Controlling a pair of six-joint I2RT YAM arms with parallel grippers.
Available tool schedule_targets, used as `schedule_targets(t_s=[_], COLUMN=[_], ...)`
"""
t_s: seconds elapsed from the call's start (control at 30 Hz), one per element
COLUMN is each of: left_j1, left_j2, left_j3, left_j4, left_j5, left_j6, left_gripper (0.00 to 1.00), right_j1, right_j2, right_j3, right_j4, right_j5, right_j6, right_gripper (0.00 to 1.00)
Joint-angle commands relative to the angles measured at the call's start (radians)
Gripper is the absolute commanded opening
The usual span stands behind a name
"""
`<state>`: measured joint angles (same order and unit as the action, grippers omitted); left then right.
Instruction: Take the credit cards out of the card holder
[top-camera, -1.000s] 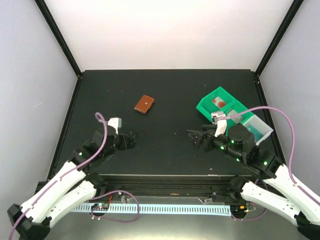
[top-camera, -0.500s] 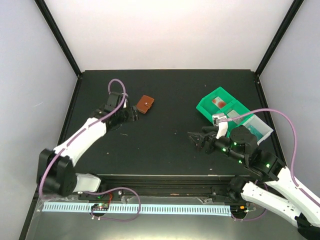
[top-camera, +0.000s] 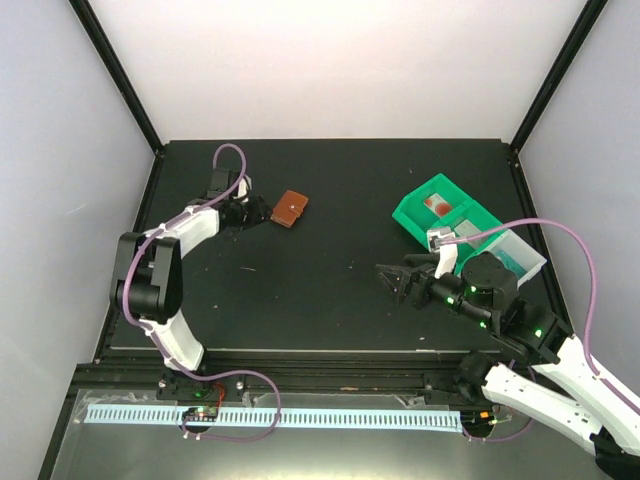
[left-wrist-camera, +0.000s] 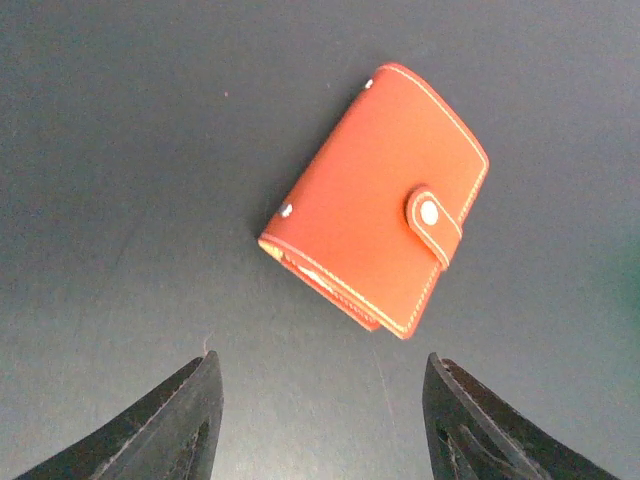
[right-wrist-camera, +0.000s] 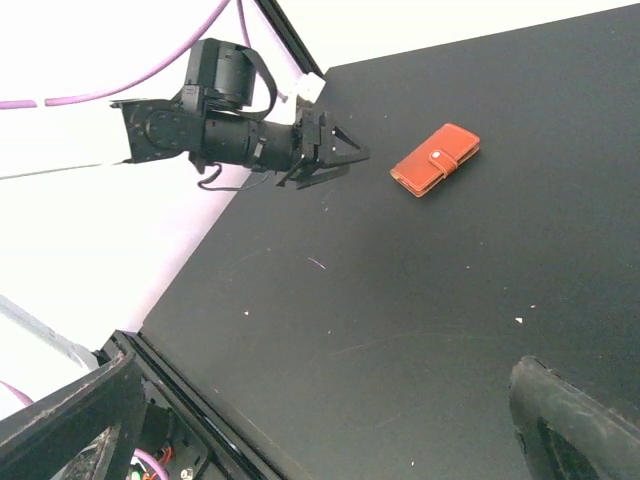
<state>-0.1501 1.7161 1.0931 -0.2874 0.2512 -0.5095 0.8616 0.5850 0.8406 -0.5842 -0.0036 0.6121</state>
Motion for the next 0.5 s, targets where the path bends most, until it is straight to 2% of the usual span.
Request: schedule_targets(t_s=[0.0, 0.13, 0.47], left_j1=[0.040, 0.064, 0.075], left_j2=[0.087, 0.165, 0.297], left_j3=[0.065, 0.109, 0.210], left_j4=[0.111, 0.148, 0.123], left_j5=[0.073, 0.143, 0.167], left_j6=[0.022, 0.031, 0.070], left_gripper=[0.56, 0.55, 0.52], right_j1=[-0.005, -0.005, -0.005], right_j2=[-0.008, -0.008, 0.002], right_j3=[0.004, 0.008, 0.015], right_j4=[0.003, -0.006, -0.009], right_j5=[-0.010, -0.003, -0.008], right_j6=[0.018, 0.017, 0.020], right_gripper=[1.00, 1.00, 1.00])
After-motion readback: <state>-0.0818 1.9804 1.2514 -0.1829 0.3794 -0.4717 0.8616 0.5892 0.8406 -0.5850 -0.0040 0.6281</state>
